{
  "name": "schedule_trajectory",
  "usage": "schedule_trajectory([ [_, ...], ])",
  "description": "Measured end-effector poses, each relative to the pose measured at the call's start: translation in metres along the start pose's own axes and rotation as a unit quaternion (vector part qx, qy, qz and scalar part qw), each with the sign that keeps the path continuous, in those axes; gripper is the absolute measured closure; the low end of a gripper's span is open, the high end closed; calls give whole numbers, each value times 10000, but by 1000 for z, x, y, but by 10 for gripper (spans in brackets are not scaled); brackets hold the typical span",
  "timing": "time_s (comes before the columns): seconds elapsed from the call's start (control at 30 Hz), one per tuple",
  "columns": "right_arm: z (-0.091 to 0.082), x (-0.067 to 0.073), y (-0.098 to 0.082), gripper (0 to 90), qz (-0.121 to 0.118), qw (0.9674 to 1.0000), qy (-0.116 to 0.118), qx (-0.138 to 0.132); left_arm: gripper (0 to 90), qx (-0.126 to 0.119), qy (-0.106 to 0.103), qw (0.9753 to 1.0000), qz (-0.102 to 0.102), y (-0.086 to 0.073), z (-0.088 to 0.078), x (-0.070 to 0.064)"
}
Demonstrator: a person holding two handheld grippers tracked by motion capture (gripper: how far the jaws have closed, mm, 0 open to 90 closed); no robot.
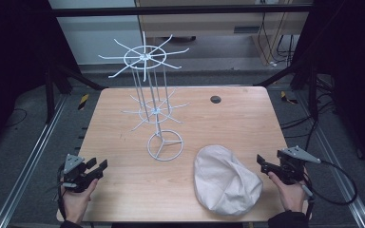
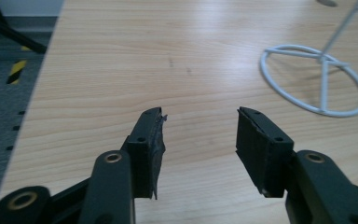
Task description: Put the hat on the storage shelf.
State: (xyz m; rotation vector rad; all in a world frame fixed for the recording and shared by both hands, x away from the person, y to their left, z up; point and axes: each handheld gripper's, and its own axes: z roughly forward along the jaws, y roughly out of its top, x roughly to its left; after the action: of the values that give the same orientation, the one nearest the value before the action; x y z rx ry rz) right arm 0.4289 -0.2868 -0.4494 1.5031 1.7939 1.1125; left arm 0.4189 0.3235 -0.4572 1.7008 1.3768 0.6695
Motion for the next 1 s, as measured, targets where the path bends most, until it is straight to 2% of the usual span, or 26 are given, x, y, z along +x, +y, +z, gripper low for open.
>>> schedule_trajectory([
  [0.03, -2, 2, 2, 237, -73, 10000, 59, 1, 536, 10, -140, 9999, 83, 0, -2, -9],
  [0.2, -13, 15, 11, 331, -297, 9981, 543, 36, 603, 78, -390, 9984, 403, 1, -3, -31],
  [0.23, -13, 15, 11, 331, -297, 9981, 543, 36, 615, 78, -390, 9984, 403, 1, -3, -31],
  [0.27, -17, 22, 14, 381, -374, 9969, 694, 19, 634, 116, -480, 9973, 534, 0, -3, -39],
  [0.37, -20, 27, 16, 399, -459, 9958, 793, 40, 670, 135, -555, 9962, 653, 0, -5, -46],
  [0.4, -23, 35, 20, 402, -539, 9943, 918, 114, 678, 140, -624, 9952, 746, 0, -6, -51],
  [0.47, -26, 42, 22, 416, -626, 9930, 991, 146, 697, 153, -651, 9943, 827, -1, -6, -55],
  [0.67, -30, 67, 28, 422, -943, 9859, 1305, 454, 715, 238, -597, 9939, 891, -1, -4, -56],
  [0.83, -27, 82, 31, 432, -1063, 9829, 1393, 567, 704, 278, -530, 9948, 819, -1, -2, -51],
  [0.97, -23, 89, 32, 443, -1173, 9808, 1417, 642, 682, 276, -472, 9953, 802, -1, -1, -49],
  [1.0, -18, 93, 31, 454, -1207, 9797, 1425, 729, 679, 295, -451, 9954, 787, -1, -1, -48],
])
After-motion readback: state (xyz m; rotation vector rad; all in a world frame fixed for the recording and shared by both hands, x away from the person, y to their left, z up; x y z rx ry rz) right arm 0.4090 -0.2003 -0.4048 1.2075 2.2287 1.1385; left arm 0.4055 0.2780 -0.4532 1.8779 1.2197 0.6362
